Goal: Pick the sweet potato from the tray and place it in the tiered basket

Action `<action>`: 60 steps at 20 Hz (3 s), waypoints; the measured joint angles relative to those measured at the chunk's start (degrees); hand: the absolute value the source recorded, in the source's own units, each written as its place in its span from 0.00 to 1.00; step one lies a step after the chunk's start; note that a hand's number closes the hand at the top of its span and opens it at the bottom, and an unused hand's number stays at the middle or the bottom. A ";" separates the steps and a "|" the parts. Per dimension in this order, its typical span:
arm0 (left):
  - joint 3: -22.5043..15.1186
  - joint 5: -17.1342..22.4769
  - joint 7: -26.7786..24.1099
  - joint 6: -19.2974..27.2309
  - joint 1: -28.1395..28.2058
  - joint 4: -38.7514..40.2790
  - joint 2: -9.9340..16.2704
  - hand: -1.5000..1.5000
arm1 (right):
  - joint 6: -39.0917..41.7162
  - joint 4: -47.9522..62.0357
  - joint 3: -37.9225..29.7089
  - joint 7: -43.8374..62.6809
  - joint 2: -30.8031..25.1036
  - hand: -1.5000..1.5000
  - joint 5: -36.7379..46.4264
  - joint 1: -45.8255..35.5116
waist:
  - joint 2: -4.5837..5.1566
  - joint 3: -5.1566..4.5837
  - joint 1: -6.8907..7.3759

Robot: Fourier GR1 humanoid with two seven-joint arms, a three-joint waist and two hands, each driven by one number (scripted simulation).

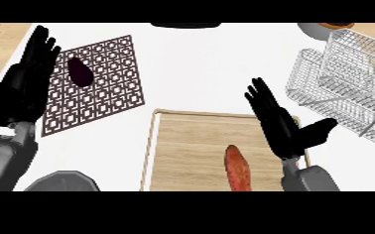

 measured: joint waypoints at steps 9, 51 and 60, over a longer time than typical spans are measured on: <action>-5.18 -2.26 -1.32 1.66 13.48 5.58 -4.96 0.50 | -17.02 -6.34 -11.10 1.55 -11.64 0.00 12.99 2.39 | -1.57 -0.11 -4.25; -11.10 -7.95 -8.67 0.23 18.29 10.15 -14.04 0.50 | -9.79 -50.15 16.74 72.13 -41.96 0.00 52.51 13.78 | -1.05 0.26 1.21; -10.04 -7.98 -9.54 -0.35 18.50 10.75 -14.20 0.50 | -4.43 -43.45 24.56 75.34 -29.34 0.00 60.12 6.75 | -1.17 0.37 0.83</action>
